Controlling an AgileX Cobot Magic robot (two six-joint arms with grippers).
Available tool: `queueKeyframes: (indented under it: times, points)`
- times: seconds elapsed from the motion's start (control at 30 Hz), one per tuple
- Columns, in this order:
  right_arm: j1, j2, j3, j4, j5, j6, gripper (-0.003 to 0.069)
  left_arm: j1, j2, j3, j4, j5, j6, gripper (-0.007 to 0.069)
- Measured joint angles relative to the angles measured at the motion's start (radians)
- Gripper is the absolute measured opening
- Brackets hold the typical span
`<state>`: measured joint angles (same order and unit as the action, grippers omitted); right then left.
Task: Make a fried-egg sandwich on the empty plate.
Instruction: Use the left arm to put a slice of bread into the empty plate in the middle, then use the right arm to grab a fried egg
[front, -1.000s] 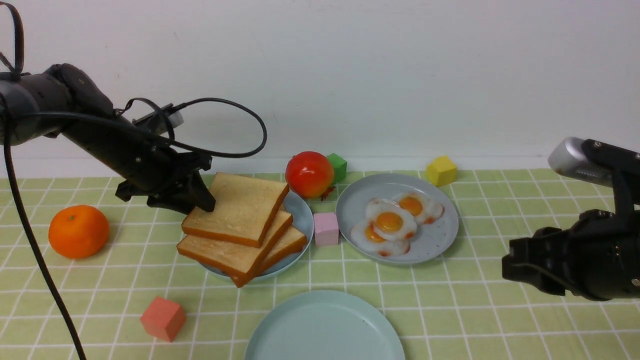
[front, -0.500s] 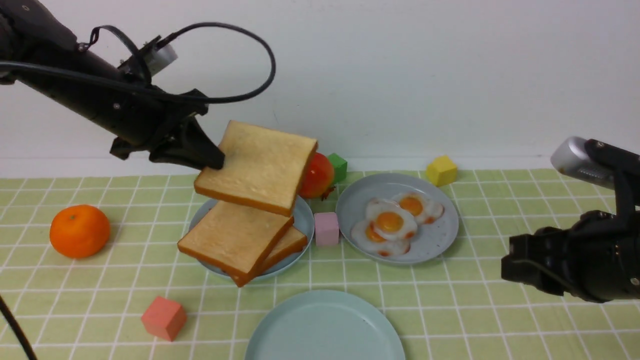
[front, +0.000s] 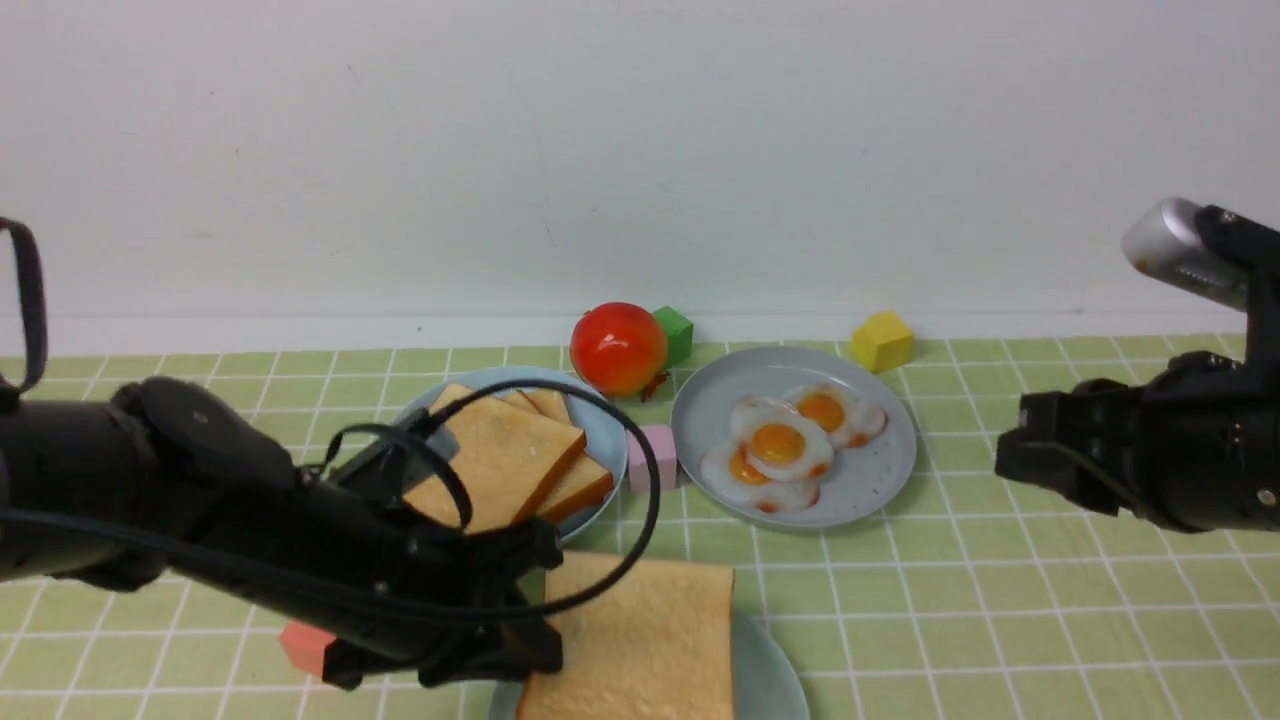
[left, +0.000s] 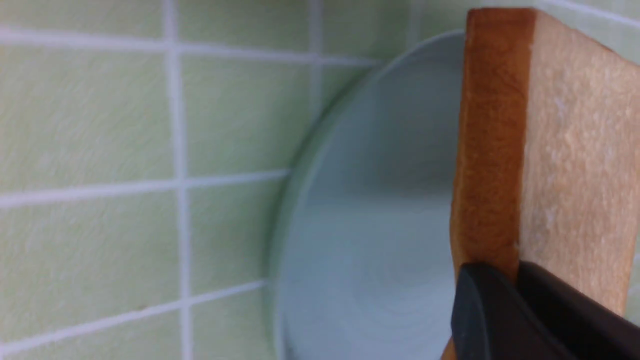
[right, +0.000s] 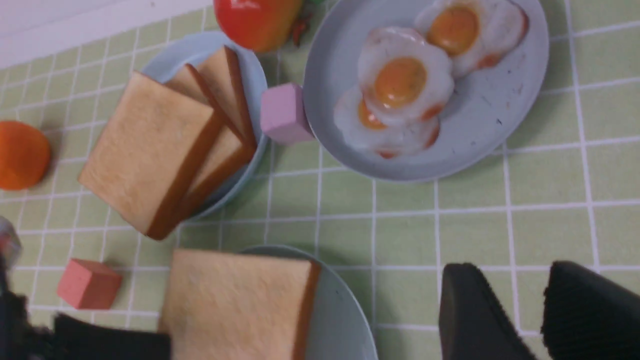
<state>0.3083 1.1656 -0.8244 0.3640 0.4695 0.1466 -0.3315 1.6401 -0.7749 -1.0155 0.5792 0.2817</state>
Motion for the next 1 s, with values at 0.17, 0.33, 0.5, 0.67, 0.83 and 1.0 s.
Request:
queueKeyframes:
  times: [0.17, 0.33, 0.5, 0.67, 0.83, 1.0]
  points:
    - [0.000, 0.073, -0.083, 0.000, -0.009, 0.094, 0.0305, -0.020, 0.064, 0.007, 0.000, -0.031, -0.058, 0.0099]
    - [0.000, 0.231, -0.187, 0.023, -0.019, 0.197, 0.0409, -0.020, 0.069, 0.007, 0.024, -0.033, -0.073, 0.0304]
    - [0.000, 0.414, -0.258, 0.104, -0.068, 0.222, 0.0459, -0.020, -0.002, -0.043, 0.117, -0.016, -0.076, 0.0505]
    - [0.000, 0.551, -0.295, 0.182, -0.099, 0.222, 0.0461, -0.020, -0.108, -0.160, 0.247, 0.033, -0.076, 0.0570]
    - [-0.016, 0.710, -0.347, 0.253, -0.166, 0.222, 0.0461, -0.020, -0.214, -0.327, 0.436, 0.133, -0.008, 0.0551]
    - [-0.050, 0.799, -0.395, 0.310, -0.168, 0.222, 0.0461, -0.020, -0.241, -0.364, 0.523, 0.177, 0.041, 0.0436]
